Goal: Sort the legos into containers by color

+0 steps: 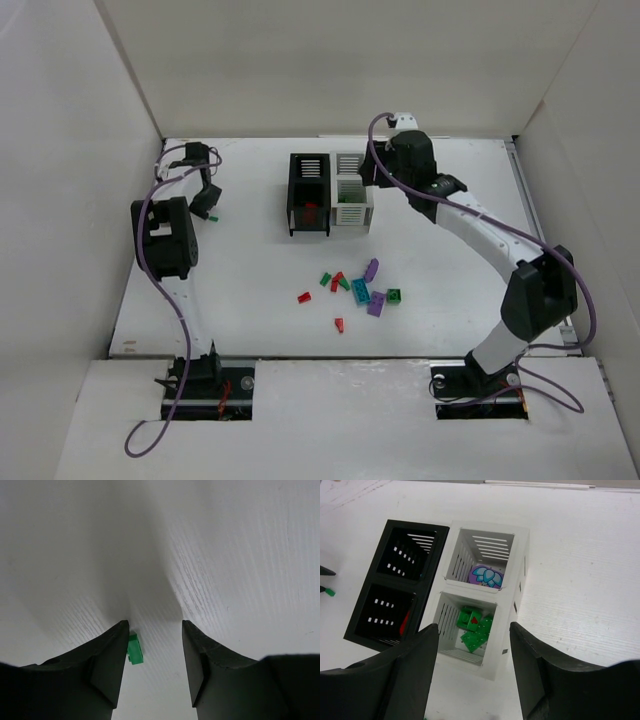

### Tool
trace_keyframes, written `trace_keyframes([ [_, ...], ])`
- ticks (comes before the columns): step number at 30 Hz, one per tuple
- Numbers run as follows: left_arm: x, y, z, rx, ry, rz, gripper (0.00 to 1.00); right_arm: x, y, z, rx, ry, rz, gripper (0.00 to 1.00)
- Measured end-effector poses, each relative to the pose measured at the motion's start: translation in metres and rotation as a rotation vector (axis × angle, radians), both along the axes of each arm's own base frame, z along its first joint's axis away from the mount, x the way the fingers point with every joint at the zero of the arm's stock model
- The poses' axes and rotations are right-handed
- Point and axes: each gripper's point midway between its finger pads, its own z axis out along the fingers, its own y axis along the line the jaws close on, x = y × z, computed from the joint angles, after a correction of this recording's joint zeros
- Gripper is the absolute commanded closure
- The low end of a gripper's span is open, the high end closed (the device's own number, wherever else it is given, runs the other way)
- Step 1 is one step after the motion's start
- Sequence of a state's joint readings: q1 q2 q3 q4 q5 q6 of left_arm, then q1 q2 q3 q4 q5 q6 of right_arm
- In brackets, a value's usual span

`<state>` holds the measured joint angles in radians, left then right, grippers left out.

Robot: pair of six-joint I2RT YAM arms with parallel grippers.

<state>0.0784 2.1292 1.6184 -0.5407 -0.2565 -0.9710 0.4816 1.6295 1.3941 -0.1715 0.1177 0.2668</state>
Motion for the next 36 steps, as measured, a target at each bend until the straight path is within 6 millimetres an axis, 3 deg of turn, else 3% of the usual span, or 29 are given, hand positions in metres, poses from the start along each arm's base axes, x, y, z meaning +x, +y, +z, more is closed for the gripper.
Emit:
trace_keyframes([
  [5,-0.004,0.000,-0.001,0.045,0.055,0.000,0.58,0.005,-0.010,-0.001,0.004,0.002,-0.022,0.36],
  [7,-0.005,0.001,-0.003,0.063,0.074,-0.001,0.67,0.007,-0.013,-0.002,0.007,0.005,-0.032,0.36],
  [22,-0.020,-0.001,-0.006,0.098,0.136,-0.007,0.61,0.017,-0.012,-0.034,0.010,0.076,-0.010,0.36],
  [25,-0.019,-0.004,-0.006,0.102,0.133,-0.014,0.68,0.017,-0.011,-0.036,0.012,0.082,-0.002,0.36],
  [31,-0.014,-0.021,-0.005,0.106,0.126,-0.053,0.71,0.017,-0.010,-0.035,0.016,0.080,0.002,0.36],
  [34,-0.014,-0.027,-0.005,0.107,0.124,-0.064,0.78,0.018,-0.010,-0.035,0.018,0.080,0.004,0.36],
  [36,-0.013,-0.028,-0.005,0.110,0.123,-0.068,0.78,0.018,-0.011,-0.035,0.018,0.081,0.004,0.36],
])
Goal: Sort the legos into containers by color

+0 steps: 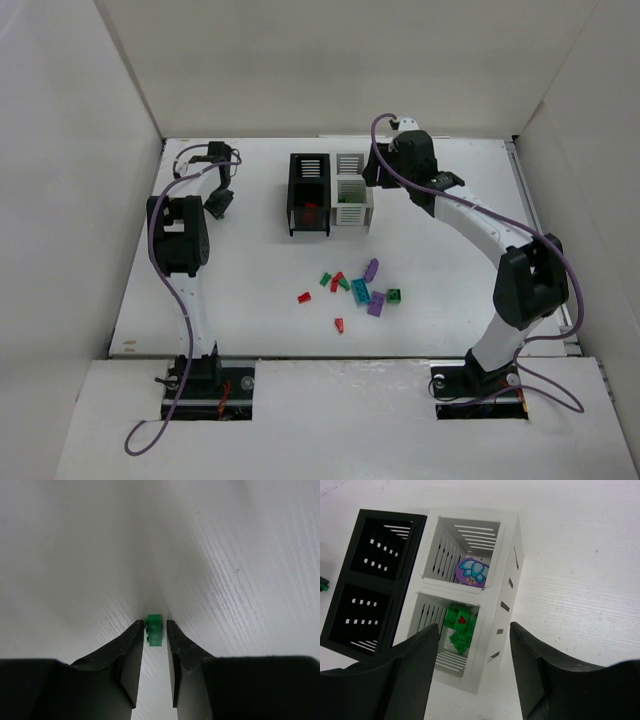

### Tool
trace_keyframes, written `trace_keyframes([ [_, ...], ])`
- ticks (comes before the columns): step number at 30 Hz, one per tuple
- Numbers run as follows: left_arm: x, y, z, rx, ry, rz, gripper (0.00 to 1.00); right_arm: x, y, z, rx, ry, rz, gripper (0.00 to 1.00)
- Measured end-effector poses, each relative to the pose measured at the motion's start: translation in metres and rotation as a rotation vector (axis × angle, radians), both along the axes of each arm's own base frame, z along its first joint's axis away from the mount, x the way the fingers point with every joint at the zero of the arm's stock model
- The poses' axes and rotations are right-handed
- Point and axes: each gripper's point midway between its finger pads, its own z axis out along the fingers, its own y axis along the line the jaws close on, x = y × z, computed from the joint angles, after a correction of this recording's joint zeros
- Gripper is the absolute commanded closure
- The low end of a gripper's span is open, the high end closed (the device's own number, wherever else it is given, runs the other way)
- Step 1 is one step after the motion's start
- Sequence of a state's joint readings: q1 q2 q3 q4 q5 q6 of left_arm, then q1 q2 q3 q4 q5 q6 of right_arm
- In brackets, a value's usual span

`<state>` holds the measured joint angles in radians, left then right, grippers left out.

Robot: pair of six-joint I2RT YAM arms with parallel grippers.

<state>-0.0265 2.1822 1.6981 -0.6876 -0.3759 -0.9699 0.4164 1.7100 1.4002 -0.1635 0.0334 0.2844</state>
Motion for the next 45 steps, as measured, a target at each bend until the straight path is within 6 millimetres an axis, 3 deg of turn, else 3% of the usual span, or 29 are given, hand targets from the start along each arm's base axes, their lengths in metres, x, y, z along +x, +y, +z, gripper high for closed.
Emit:
trace_keyframes([
  [3,0.000,-0.001,0.000,-0.002,0.000,0.002,0.85,0.001,-0.002,0.000,0.001,0.000,-0.003,0.36],
  [9,-0.001,-0.001,0.001,0.000,-0.006,0.002,0.86,0.002,-0.001,0.001,0.005,-0.005,0.000,0.36],
  [14,-0.017,-0.008,0.003,-0.001,0.021,-0.017,0.86,0.002,-0.002,0.003,0.008,-0.011,-0.002,0.37],
  [16,-0.026,-0.014,0.008,0.004,0.039,-0.039,0.86,0.001,-0.005,0.004,0.010,-0.015,-0.008,0.37],
  [19,-0.030,-0.030,0.032,0.037,0.014,-0.096,0.86,-0.006,-0.017,0.007,0.013,-0.018,-0.033,0.37],
  [23,-0.021,-0.083,0.101,0.072,-0.151,-0.244,0.86,-0.014,-0.035,0.014,0.024,-0.033,-0.086,0.37],
  [27,-0.011,-0.167,0.180,0.091,-0.373,-0.447,0.85,-0.026,-0.058,0.019,0.028,-0.050,-0.161,0.37],
  [30,-0.013,-0.236,0.219,0.064,-0.504,-0.620,0.85,-0.037,-0.076,0.023,0.039,-0.066,-0.225,0.37],
  [32,-0.021,-0.276,0.235,0.044,-0.559,-0.729,0.85,-0.045,-0.090,0.027,0.052,-0.080,-0.267,0.37],
  [34,-0.025,-0.305,0.241,0.029,-0.587,-0.809,0.84,-0.053,-0.103,0.031,0.066,-0.092,-0.308,0.37],
  [37,-0.017,-0.331,0.240,0.015,-0.605,-0.871,0.84,-0.062,-0.118,0.036,0.082,-0.112,-0.354,0.37],
  [40,-0.006,-0.345,0.220,0.009,-0.580,-0.906,0.85,-0.069,-0.126,0.040,0.094,-0.126,-0.378,0.36],
  [42,-0.004,-0.349,0.197,0.007,-0.531,-0.931,0.85,-0.073,-0.130,0.041,0.099,-0.131,-0.386,0.36],
  [45,-0.005,-0.353,0.184,-0.002,-0.500,-0.949,0.85,-0.076,-0.133,0.041,0.102,-0.135,-0.394,0.36],
])
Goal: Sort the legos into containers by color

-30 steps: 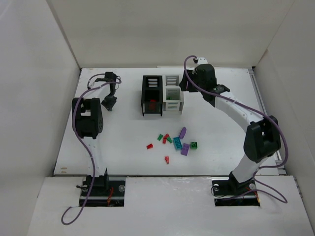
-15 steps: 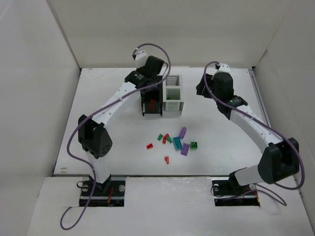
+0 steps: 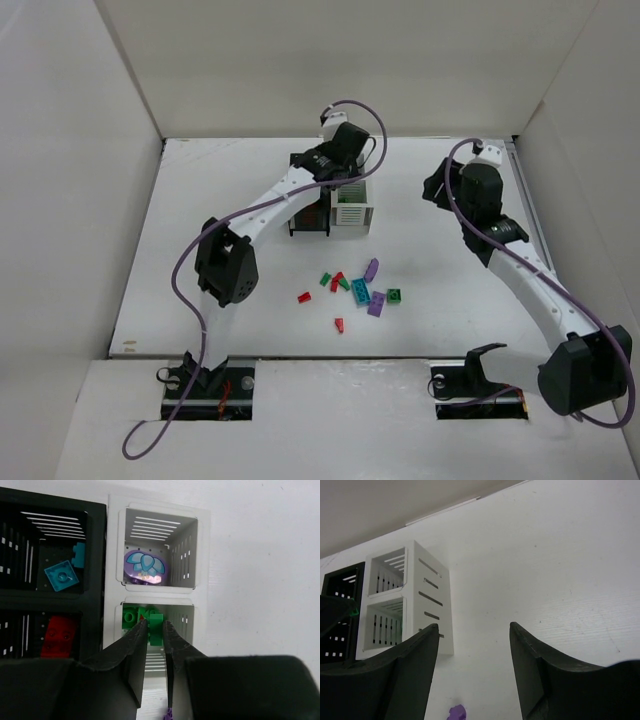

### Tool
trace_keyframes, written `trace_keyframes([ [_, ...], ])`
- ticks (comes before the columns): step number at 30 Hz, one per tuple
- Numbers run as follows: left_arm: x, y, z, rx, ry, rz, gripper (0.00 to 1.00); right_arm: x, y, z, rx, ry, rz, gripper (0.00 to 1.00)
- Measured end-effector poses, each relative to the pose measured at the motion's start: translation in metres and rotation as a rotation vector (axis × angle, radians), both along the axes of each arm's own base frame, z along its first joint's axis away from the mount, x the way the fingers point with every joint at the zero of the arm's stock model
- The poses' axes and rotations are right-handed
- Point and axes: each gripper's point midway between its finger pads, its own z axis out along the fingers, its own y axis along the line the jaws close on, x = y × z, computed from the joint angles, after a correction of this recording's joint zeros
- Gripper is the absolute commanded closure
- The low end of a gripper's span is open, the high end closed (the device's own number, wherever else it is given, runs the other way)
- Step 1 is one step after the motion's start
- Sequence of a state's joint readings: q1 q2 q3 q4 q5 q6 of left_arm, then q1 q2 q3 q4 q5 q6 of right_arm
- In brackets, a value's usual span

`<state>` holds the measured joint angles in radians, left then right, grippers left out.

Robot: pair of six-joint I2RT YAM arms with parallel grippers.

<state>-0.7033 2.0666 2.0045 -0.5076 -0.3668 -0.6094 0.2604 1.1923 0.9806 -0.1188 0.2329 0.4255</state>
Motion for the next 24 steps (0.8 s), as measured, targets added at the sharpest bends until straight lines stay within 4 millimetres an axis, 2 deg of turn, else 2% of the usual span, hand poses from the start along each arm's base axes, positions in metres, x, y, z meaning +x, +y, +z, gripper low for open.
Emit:
trace_keyframes([
  [7,-0.004,-0.009,-0.003,-0.022,0.018,-0.045,0.71,0.000,-0.005,-0.003,0.000,0.006,-0.011,0.36],
  [13,-0.007,-0.009,-0.007,-0.020,0.029,-0.045,0.56,-0.001,-0.001,-0.006,0.005,0.014,0.008,0.36],
  [16,-0.010,-0.007,-0.017,-0.010,0.045,-0.045,0.37,-0.003,0.005,-0.010,0.012,0.021,0.044,0.35],
  [18,-0.017,0.001,-0.027,0.012,0.065,-0.039,0.20,-0.006,0.010,-0.018,0.019,0.041,0.076,0.34],
  [19,-0.022,0.006,-0.030,0.025,0.073,-0.036,0.07,-0.009,0.013,-0.024,0.023,0.058,0.096,0.34],
  [20,-0.033,0.018,-0.034,0.040,0.084,-0.023,0.00,-0.013,0.016,-0.031,0.026,0.079,0.115,0.34],
  [22,-0.045,0.032,-0.032,0.050,0.084,-0.009,0.00,-0.022,0.023,-0.046,0.026,0.132,0.150,0.33],
  [24,-0.067,0.054,-0.025,0.059,0.080,0.009,0.00,-0.034,0.032,-0.062,0.021,0.197,0.181,0.33],
])
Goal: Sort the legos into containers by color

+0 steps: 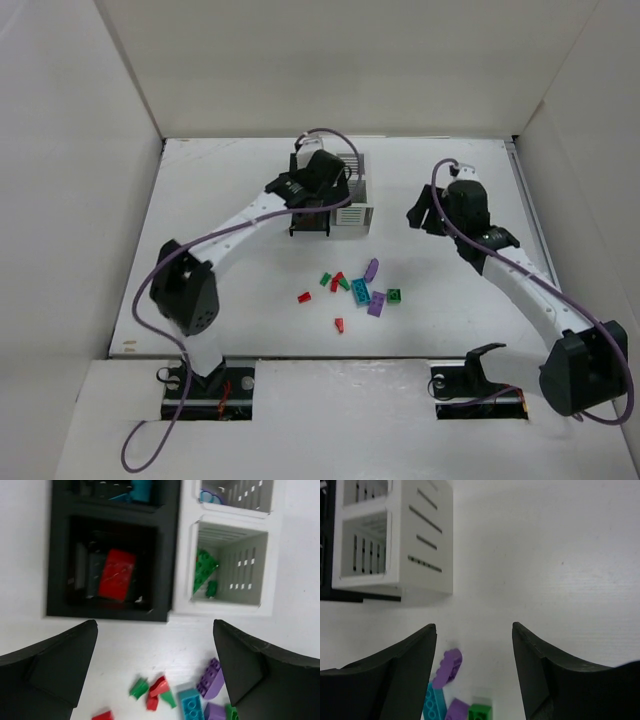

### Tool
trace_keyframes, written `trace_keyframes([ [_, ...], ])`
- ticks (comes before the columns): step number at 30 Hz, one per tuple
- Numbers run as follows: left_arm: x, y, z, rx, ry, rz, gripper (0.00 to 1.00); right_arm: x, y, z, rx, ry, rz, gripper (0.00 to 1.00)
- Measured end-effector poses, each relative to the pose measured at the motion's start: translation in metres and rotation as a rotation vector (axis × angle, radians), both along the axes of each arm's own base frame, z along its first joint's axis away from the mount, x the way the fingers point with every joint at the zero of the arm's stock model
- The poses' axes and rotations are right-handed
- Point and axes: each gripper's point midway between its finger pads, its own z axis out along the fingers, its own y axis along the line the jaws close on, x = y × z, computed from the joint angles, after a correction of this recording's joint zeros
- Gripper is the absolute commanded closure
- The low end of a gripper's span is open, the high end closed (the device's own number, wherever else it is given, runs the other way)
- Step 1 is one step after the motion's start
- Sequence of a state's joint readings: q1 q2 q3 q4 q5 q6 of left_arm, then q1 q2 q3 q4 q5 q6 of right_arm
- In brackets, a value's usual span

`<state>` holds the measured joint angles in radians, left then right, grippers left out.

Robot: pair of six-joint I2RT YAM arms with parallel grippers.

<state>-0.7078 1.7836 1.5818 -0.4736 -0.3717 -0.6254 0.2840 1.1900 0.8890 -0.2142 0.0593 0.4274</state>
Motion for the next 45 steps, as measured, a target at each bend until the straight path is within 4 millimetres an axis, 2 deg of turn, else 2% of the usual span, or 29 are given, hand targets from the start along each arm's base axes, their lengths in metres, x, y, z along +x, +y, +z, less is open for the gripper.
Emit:
trace_keyframes([
  [5,-0.044,0.046,0.040,-0.062,-0.081,0.057,0.00,-0.041,0.033,-0.041,-0.013,0.151,0.090,0.33],
  [8,-0.068,0.070,0.051,-0.100,-0.117,0.085,0.00,-0.070,0.048,-0.071,-0.019,0.250,0.126,0.33],
  [13,-0.098,0.096,0.041,-0.126,-0.115,0.117,0.00,-0.113,0.068,-0.109,-0.065,0.395,0.142,0.33],
  [16,-0.112,0.107,0.028,-0.128,-0.092,0.127,0.00,-0.124,0.076,-0.124,-0.086,0.443,0.123,0.34],
  [19,-0.124,0.114,0.019,-0.136,-0.070,0.133,0.00,-0.128,0.073,-0.137,-0.100,0.473,0.061,0.35],
  [30,-0.133,0.118,0.022,-0.172,-0.077,0.140,0.00,-0.126,0.063,-0.149,-0.113,0.476,-0.060,0.40],
  [34,-0.132,0.116,0.018,-0.167,-0.064,0.135,0.00,-0.133,0.061,-0.153,-0.123,0.493,-0.077,0.32],
  [40,-0.131,0.109,0.009,-0.161,-0.030,0.118,0.00,-0.140,0.053,-0.153,-0.124,0.505,-0.114,0.32],
  [45,-0.131,0.107,0.006,-0.155,-0.019,0.109,0.00,-0.142,0.054,-0.147,-0.086,0.499,-0.141,0.33],
])
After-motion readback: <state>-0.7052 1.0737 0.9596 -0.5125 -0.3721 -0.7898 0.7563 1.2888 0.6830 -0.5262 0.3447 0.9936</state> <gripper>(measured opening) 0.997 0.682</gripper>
